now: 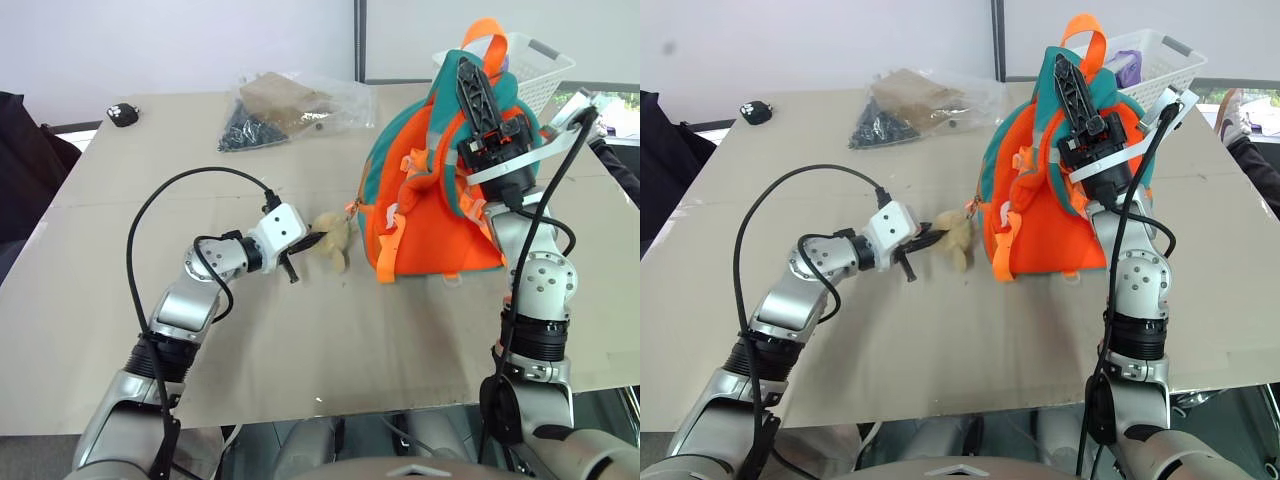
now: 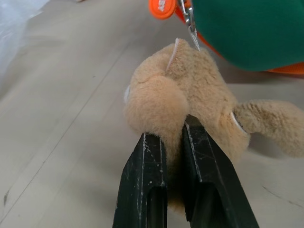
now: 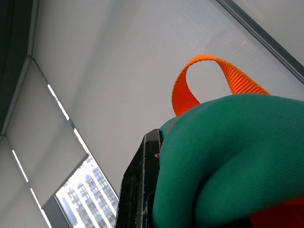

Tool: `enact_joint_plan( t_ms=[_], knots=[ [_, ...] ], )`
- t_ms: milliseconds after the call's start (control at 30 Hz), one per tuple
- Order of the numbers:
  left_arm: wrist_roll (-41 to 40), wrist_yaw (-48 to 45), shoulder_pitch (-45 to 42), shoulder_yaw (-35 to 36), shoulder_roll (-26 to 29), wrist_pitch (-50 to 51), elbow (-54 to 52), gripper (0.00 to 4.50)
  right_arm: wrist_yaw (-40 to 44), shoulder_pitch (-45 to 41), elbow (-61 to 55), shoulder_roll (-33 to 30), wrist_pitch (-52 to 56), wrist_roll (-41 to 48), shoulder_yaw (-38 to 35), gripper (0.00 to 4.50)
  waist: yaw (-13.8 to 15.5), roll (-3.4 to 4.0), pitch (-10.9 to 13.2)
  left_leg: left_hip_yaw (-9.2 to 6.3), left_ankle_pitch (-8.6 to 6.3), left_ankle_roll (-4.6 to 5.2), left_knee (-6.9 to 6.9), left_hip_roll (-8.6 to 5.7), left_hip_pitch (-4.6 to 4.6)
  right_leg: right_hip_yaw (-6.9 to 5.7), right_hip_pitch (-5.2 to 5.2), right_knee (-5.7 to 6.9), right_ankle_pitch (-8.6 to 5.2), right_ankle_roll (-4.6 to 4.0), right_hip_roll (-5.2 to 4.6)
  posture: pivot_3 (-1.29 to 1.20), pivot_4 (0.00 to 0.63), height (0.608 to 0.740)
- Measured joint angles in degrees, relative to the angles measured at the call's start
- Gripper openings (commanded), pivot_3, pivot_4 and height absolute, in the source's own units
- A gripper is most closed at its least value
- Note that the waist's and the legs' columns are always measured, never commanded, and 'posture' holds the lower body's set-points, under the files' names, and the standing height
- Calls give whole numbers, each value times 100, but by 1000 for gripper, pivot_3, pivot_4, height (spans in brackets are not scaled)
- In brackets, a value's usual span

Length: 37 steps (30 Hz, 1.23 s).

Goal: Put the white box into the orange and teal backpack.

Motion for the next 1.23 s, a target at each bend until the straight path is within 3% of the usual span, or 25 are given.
enact_joint_plan(
  t_ms=[67,133,167,200,267,333,367,400,467,500,633,800,900,1067,1233],
  knots=[
    [-220,30,-11,133,-316,84,79,0,4,3,-1,-5,-48,-22,-19,54,13,0,0,-2,0,0,3,0,-2,-3,0,0,0,0,-1,0,150,740],
    [-500,221,-86,330,-680,283,299,909,42,4,-5,-20,-147,-136,-24,0,6,-1,1,-3,0,0,6,0,-5,-6,-1,2,0,0,0,0,150,740],
    [-546,293,-165,414,-755,313,412,1151,44,4,-5,-21,-174,-189,-23,0,-1,-1,1,-3,0,0,6,0,-6,-6,-2,4,0,0,1,0,150,740],
    [-603,430,-349,587,-820,328,611,1693,46,3,-5,-18,-235,-277,-14,725,-2,-2,1,-3,0,0,8,0,-7,-6,-4,6,0,0,2,0,150,740],
    [-673,521,-520,835,-813,328,742,2505,69,3,-13,-24,-278,-329,-11,1391,-18,-2,0,-1,0,-1,7,1,-6,-4,-5,6,0,0,2,0,150,740],
    [-938,457,-564,1121,-837,304,722,3439,173,17,-71,-121,-236,-320,2,2338,-23,-2,0,1,0,0,5,1,-7,-2,-7,4,0,0,0,0,150,740],
    [-1159,263,-457,1193,-829,332,568,4130,247,125,-241,-285,-100,-214,36,3071,-19,-2,0,-1,0,0,5,1,-10,-5,-7,1,0,0,-1,0,150,740],
    [-1334,50,-277,1201,-803,364,372,4462,350,292,-421,-476,44,-106,49,3381,-10,-2,0,-5,-1,1,4,0,-12,-8,-7,-1,0,0,-13,0,150,740],
    [-1564,-405,161,1174,-623,455,45,4500,604,673,-732,-961,407,113,80,4276,-6,-2,0,-7,-1,2,2,-1,-19,-14,-7,-13,0,0,-16,0,150,740],
    [-1669,-631,419,1177,-480,515,-78,4500,747,926,-875,-1255,597,231,69,4402,-6,-1,1,-7,-1,2,2,-1,-20,-14,-6,-16,0,0,-16,0,150,740],
    [-1880,-1143,999,1174,-118,717,-378,4500,1335,1666,-1229,-2188,1088,283,124,4402,34,-2,1,-9,-1,2,6,0,-13,-15,0,-7,0,-1,-15,0,150,740],
    [-1785,-1448,1580,1153,221,609,-467,4500,2414,2872,-1463,-3330,1121,-755,528,4402,67,-2,1,-4,-4,7,1,0,12,-14,24,-17,-1,0,-14,0,150,740],
    [-1751,-1353,1756,1140,115,516,-490,4500,2969,3528,-1462,-3666,860,-1358,699,4402,110,-4,2,-5,-4,7,1,1,13,-14,26,-20,-1,0,-15,0,150,740],
    [-1520,-633,2330,1188,-24,612,-775,4500,3753,5207,-1477,-3871,7,-1991,179,4402,222,-9,0,-6,-7,10,-6,2,20,-14,41,-37,-1,2,-17,0,150,740],
    [-1526,-347,2989,1199,-39,824,-1511,4500,4403,6031,-99,-3642,-1664,-2917,-473,4402,227,-9,-2,10,-13,18,-27,4,77,1,89,-54,-2,2,-15,0,150,740]
  ],
)
